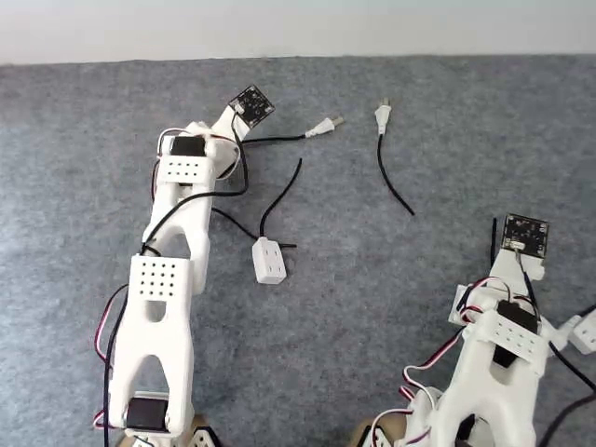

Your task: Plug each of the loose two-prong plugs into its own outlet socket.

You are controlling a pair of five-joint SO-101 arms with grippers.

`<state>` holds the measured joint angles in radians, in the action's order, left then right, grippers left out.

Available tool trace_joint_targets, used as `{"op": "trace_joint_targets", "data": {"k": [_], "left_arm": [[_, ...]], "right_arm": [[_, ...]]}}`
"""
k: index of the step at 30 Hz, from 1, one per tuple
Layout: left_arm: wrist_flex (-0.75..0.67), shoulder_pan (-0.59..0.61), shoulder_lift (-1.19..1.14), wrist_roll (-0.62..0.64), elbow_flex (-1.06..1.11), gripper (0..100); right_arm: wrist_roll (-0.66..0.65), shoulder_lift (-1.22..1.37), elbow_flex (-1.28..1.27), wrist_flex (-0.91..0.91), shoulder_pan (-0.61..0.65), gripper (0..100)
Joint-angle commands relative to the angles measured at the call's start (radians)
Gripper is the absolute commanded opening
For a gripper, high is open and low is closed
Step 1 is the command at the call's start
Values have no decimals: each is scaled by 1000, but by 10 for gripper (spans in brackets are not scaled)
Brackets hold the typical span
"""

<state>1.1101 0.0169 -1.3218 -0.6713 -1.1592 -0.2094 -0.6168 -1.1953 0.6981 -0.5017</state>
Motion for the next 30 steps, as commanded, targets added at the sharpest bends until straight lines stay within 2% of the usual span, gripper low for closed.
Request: {"op": "trace_joint_targets", "data": {"k": [1, 8, 13, 14, 16, 21, 30], "left_arm": [[44, -2, -23, -11, -59, 13], [296, 0, -25, -11, -268, 13], [586, -5, -23, -9, -533, 13], [631, -6, -14, -9, -529, 13], [647, -3, 34, -2, -509, 13], [646, 63, 120, 112, -524, 13], [643, 80, 253, 120, -512, 17]], "right_arm": [[-9, -19, 6, -13, 7, 90], [-9, -19, 6, -19, 8, 90], [-9, -19, 6, -21, 8, 90], [-9, -19, 6, -21, 8, 90], [-9, -19, 6, -21, 8, 90], [-9, -19, 6, -22, 10, 90], [-9, -19, 6, -22, 10, 90]]}}
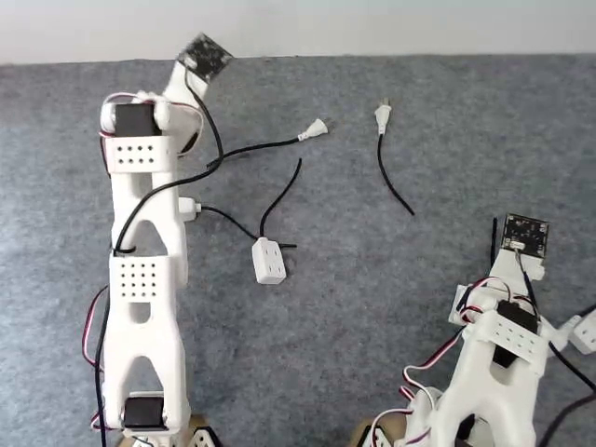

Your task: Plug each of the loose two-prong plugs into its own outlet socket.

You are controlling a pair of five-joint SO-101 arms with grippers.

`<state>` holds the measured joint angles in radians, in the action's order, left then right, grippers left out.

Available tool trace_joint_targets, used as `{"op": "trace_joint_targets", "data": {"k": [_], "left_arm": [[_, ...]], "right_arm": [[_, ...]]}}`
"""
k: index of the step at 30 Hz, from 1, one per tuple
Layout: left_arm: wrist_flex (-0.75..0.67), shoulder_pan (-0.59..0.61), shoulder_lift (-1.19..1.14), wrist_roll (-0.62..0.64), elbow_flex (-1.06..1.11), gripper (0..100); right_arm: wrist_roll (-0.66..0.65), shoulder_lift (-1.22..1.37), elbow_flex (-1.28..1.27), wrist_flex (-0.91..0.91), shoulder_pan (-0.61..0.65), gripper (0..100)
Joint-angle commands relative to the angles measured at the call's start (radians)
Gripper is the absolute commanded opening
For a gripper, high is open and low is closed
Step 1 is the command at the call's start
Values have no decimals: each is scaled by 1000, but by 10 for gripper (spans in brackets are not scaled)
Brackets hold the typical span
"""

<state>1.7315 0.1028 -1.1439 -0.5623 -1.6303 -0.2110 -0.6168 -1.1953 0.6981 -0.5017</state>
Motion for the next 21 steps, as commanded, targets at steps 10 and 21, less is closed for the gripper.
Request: {"op": "trace_joint_targets", "data": {"k": [10, 21], "left_arm": [[-94, -17, -72, 147, -8, 231], [-298, -18, -299, 54, -8, 231]], "right_arm": [[-9, -19, 6, -21, 7, 90], [-9, -19, 6, -15, 7, 90]]}}
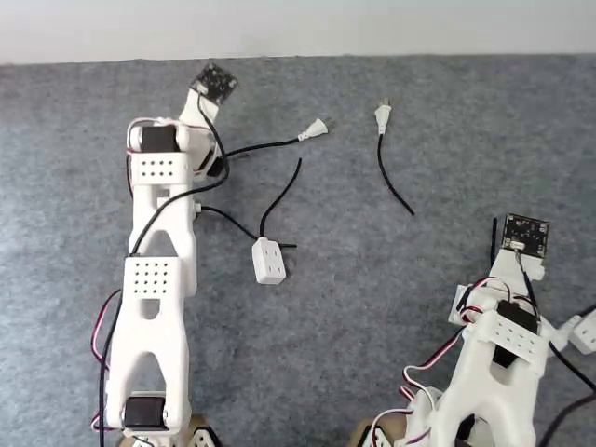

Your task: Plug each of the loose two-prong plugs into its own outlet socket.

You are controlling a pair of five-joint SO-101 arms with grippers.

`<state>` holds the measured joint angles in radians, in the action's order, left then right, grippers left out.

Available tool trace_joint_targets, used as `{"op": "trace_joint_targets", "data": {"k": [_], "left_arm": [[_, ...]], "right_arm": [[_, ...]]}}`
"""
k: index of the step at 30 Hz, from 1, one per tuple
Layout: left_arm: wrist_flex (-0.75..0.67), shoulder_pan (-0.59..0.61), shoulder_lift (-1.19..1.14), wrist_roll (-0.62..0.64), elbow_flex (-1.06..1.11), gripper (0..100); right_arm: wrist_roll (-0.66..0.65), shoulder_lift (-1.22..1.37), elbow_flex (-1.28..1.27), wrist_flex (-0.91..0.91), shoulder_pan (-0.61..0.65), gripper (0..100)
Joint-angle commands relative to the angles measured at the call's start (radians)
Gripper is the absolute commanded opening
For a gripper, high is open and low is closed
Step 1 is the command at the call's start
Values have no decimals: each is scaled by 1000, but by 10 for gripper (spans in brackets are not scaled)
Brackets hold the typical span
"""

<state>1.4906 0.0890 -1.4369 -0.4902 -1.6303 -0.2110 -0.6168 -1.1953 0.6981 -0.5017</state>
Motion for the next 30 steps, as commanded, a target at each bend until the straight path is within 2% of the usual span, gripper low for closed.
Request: {"op": "trace_joint_targets", "data": {"k": [1, 4, 8, 10, 14, 15, 23, 30], "left_arm": [[-77, -5, -23, -18, -8, 231], [-141, -2, -72, -18, -8, 231], [-158, -6, -129, -18, -8, 222], [-160, -9, -149, -18, -8, 173], [-201, -25, -190, -38, -10, 10], [-198, -28, -195, -51, -12, 10], [-78, -35, -144, -77, -16, 12], [175, -52, 0, -75, -56, 12]], "right_arm": [[-9, -19, 6, -13, 7, 90], [-9, -19, 6, -13, 7, 90], [-9, -19, 6, -12, 7, 90], [-9, -19, 6, -12, 7, 90], [-9, -19, 6, -12, 7, 90], [-9, -19, 6, -12, 7, 90], [-9, -19, 6, -12, 5, 90], [-9, -19, 6, -15, 7, 90]]}}
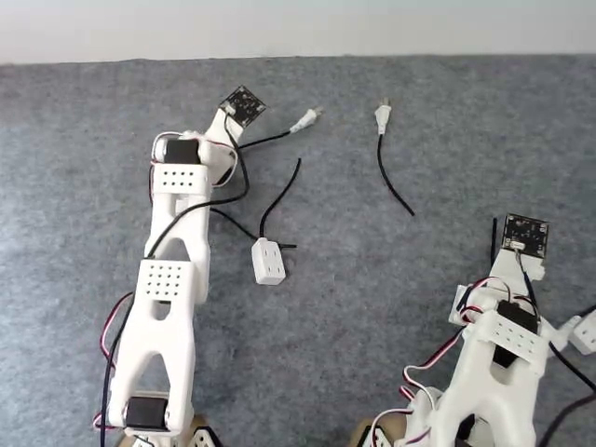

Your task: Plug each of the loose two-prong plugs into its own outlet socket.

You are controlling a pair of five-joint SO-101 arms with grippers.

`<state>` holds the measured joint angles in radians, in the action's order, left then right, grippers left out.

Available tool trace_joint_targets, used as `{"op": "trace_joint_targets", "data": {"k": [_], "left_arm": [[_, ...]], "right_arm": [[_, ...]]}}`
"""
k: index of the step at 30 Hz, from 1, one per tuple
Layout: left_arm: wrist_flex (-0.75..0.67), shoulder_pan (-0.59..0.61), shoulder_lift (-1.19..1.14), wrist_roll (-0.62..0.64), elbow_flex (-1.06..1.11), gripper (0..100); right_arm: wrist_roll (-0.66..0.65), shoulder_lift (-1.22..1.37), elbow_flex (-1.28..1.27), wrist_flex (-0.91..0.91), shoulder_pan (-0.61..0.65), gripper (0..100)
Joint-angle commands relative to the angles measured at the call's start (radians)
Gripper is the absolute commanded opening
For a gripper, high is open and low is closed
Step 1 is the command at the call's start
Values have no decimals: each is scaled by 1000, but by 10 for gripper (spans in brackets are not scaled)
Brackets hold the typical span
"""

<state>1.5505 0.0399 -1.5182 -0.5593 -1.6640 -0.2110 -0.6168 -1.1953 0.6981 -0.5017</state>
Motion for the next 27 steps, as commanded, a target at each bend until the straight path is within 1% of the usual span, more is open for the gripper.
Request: {"op": "trace_joint_targets", "data": {"k": [1, 3, 6, 9, 11, 17, 21, 24, 27], "left_arm": [[150, -6, 106, -6, -18, 12], [209, -12, 155, -2, -18, 12], [206, -14, 219, 9, -16, 12], [206, -3, 285, 97, -16, 12], [207, -2, 333, 127, -15, 12], [209, -2, 470, 143, -13, 12], [213, -6, 549, 241, 1, 12], [213, -11, 638, 265, 107, 12], [213, -29, 773, 288, 308, 12]], "right_arm": [[-9, -19, 6, -15, 7, 90], [-9, -19, 6, -15, 7, 90], [-9, -19, 6, -18, 10, 90], [-9, -19, 6, -19, 10, 90], [-9, -19, 6, -19, 10, 90], [-9, -19, 6, -39, 12, 90], [-9, -19, 6, -41, 12, 90], [-9, -19, 6, -42, 12, 90], [-9, -19, 6, -42, 12, 90]]}}
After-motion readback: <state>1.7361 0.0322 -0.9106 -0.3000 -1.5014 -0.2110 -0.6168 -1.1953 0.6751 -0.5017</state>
